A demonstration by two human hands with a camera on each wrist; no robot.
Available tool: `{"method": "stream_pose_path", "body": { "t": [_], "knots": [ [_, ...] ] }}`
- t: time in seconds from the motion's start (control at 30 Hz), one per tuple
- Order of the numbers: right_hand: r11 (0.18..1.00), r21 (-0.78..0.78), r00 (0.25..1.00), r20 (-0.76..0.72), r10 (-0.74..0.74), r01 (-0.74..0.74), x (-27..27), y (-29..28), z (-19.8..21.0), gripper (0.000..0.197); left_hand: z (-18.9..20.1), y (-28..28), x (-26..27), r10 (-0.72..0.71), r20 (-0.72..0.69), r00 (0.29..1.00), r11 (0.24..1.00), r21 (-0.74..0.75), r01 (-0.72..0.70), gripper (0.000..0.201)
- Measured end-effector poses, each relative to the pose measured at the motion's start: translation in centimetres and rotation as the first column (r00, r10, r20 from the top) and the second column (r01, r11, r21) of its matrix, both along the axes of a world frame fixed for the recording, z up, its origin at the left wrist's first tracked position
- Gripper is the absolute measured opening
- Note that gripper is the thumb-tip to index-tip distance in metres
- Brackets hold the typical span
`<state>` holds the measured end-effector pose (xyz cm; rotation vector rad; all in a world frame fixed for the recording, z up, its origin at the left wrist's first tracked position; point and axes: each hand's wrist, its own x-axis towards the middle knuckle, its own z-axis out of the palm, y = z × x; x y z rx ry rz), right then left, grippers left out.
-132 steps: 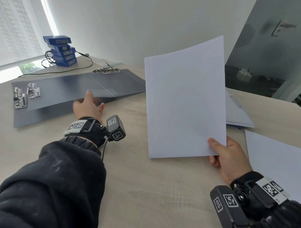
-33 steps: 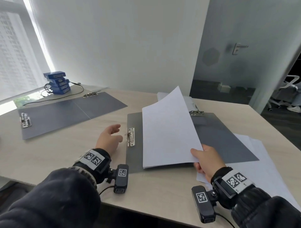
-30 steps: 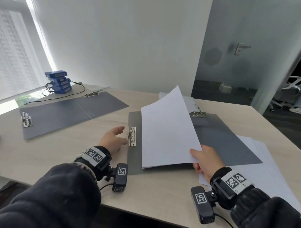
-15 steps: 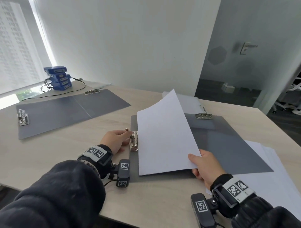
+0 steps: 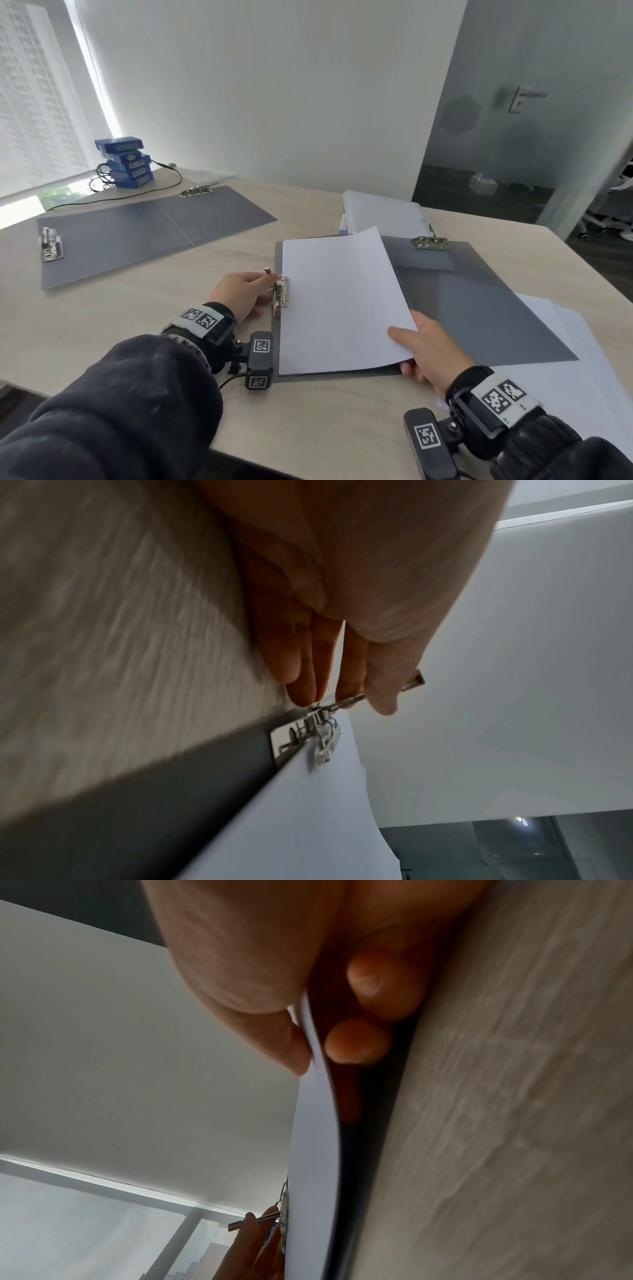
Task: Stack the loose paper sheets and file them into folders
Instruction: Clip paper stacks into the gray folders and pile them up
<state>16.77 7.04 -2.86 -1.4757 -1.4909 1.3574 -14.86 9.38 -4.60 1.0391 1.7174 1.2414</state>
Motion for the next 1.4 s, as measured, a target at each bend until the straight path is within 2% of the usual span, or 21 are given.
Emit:
{"method": "stream_pose_path", "body": {
  "t": [0.1, 0.37, 0.8, 0.87, 1.0, 1.1, 1.27, 1.4],
  "knots": [
    [1.000, 0.018, 1.000, -0.005, 0.005, -0.005, 0.1, 0.0, 0.1, 0.021, 0.0, 0.0, 0.0, 0.006, 0.006, 1.000, 1.000, -0.005, -0.006, 0.024],
    [0.994, 0.023, 0.993, -0.061, -0.103, 0.104, 0.3, 0.0, 0.1, 0.047, 0.3, -0.3, 0.2, 0.001, -0.004, 1.000, 1.000, -0.002, -0.001, 0.021],
    [0.996, 0.052, 0.996, -0.055, -0.073, 0.076, 0.3, -0.3, 0.4, 0.056, -0.1, -0.4, 0.0, -0.011, 0.022, 1.000, 1.000, -0.020, 0.012, 0.019],
    [0.996, 0.052, 0.995, -0.061, -0.074, 0.077, 0.3, -0.4, 0.4, 0.055, 0.0, -0.4, -0.1, -0.041, 0.067, 0.997, 0.999, -0.009, 0.042, 0.014],
    [0.995, 0.048, 0.995, -0.056, -0.082, 0.085, 0.4, -0.2, 0.2, 0.056, 0.9, -0.3, 0.0, -0.056, 0.270, 0.961, 0.993, -0.087, 0.083, 0.041],
    [0.995, 0.050, 0.995, -0.057, -0.083, 0.086, 0.4, -0.2, 0.1, 0.056, 0.7, -0.3, -0.4, -0.089, 0.317, 0.944, 0.992, -0.054, 0.111, 0.035],
    [0.995, 0.053, 0.996, -0.042, -0.079, 0.081, 0.4, -0.3, 0.2, 0.057, 0.2, -0.6, -0.9, -0.149, 0.289, 0.946, 0.986, -0.028, 0.163, 0.026],
    [0.996, 0.058, 0.997, -0.042, -0.071, 0.074, 0.3, -0.4, 0.4, 0.056, -0.2, -0.7, -1.4, -0.207, 0.162, 0.965, 0.975, -0.045, 0.217, 0.022]
  ]
}}
